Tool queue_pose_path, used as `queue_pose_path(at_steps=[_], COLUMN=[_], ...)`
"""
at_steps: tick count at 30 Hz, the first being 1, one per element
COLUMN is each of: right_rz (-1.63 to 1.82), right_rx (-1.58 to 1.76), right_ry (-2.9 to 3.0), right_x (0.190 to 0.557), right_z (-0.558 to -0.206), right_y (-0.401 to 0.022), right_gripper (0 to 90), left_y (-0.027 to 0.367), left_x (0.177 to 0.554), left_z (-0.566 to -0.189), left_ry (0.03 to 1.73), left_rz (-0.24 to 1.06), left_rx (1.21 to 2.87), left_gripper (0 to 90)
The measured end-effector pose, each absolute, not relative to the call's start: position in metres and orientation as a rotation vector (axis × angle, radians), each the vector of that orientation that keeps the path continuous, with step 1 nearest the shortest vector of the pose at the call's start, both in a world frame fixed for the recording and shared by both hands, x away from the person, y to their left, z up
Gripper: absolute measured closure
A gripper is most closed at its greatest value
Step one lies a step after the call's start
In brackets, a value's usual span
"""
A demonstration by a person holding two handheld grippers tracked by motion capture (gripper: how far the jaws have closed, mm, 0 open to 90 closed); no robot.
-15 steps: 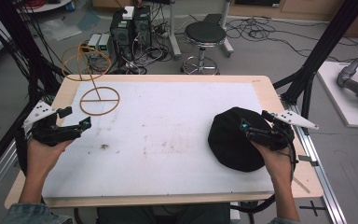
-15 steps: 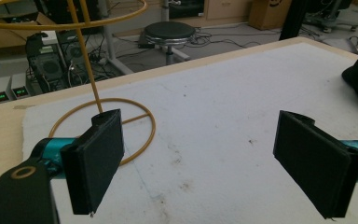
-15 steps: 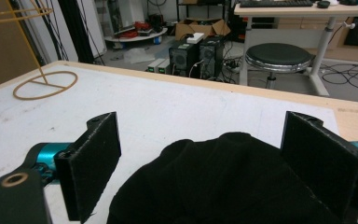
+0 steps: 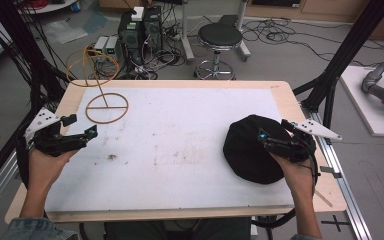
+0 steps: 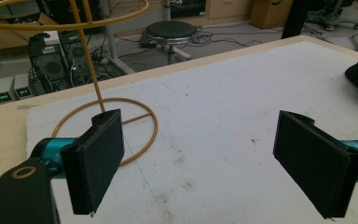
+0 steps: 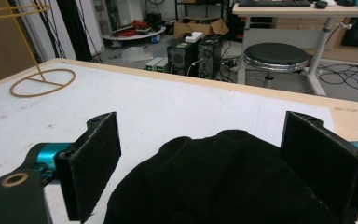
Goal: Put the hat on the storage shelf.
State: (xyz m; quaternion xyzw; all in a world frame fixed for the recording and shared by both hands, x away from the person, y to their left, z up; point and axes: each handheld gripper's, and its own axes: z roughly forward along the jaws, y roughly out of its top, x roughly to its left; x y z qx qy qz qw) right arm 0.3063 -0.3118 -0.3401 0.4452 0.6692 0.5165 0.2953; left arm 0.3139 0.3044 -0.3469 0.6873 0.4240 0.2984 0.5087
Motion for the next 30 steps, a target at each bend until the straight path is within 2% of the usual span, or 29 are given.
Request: queue_pose_path(at_steps=[30], right_rz=[1.331], right_rx=[1.201], right_ry=[1.774], right_x=[0.307], right_z=[-0.365], right_y=[-0.319], right_gripper=[12.4], left_y=[0.302], left_x=[0.318], left_z=[-0.343], left_ry=[1.013], left_rz=[0.722], left_rx=[1.657], left_gripper=[17.8])
